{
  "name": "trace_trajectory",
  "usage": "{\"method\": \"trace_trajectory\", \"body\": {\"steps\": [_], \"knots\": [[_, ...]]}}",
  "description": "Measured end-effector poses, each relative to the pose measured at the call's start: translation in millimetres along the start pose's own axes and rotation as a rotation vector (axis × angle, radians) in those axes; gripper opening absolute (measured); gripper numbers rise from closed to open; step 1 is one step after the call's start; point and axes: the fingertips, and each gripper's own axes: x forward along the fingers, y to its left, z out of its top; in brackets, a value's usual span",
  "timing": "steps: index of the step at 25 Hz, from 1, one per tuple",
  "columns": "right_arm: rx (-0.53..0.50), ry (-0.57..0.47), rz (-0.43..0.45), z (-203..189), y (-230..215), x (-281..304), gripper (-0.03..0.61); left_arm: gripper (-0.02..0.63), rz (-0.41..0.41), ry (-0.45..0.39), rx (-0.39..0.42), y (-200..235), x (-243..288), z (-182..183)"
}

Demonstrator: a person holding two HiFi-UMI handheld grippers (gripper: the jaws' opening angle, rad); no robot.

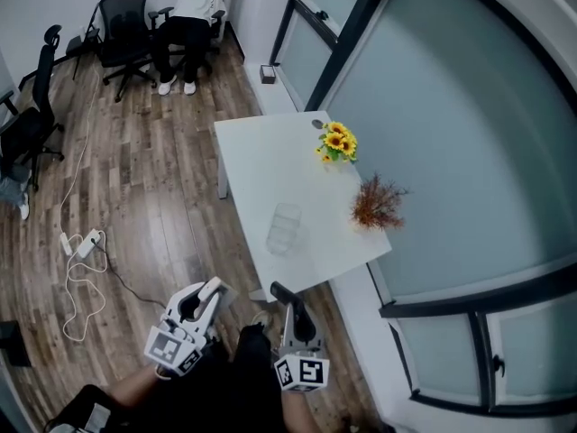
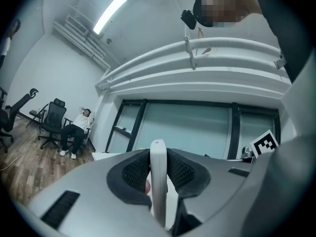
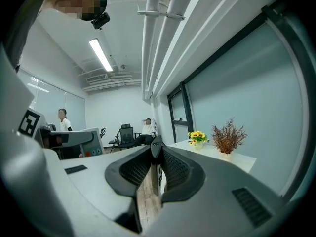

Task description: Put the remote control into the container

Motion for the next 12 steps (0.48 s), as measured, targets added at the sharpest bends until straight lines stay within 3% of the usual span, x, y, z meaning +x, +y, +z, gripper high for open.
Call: {"method": "trace_trajectory", "body": {"steps": [12], "knots": [[0.004, 0.004, 0.020, 4.8, -16.9, 35.6, 0.069, 0.095, 0.017, -0.004, -0.009, 12.8, 35.4, 1.4]]}}
